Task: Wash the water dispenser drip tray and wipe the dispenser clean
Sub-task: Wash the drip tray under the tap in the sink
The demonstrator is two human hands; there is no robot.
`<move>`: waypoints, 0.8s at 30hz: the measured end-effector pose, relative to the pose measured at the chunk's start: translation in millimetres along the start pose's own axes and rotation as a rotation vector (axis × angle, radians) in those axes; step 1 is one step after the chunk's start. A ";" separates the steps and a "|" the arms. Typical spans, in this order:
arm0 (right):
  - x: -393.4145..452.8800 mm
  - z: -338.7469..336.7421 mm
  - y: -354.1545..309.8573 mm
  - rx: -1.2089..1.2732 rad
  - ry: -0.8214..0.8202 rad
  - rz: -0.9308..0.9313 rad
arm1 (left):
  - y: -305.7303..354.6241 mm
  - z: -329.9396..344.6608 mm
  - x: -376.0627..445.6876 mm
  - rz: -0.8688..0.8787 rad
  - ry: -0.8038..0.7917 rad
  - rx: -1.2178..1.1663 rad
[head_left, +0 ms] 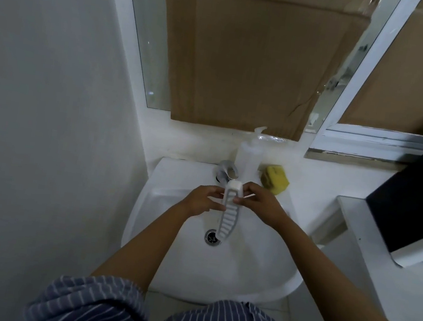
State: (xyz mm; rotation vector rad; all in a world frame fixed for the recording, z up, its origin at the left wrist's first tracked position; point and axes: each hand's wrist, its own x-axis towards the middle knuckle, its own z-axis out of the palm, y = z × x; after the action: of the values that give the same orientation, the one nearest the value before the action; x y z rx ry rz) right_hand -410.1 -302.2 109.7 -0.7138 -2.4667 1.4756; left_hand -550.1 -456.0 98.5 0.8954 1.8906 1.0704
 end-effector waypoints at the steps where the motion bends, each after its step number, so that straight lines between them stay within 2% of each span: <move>1: 1.1 0.2 -3.2 -0.037 -0.016 -0.015 | 0.5 -1.3 1.0 0.021 0.015 0.027; 8: 5.6 4.5 -14.8 -0.175 -0.067 -0.089 | -6.4 -8.9 1.2 0.077 0.129 0.084; 24: 5.2 13.9 -23.0 -0.182 -0.098 -0.089 | -9.9 -14.5 -11.1 0.107 0.163 0.082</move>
State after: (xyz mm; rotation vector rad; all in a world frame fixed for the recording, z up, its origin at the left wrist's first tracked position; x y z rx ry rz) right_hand -427.1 -319.5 122.3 -0.5654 -2.6947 1.2966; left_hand -559.6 -474.5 97.8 0.9908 2.0527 1.1669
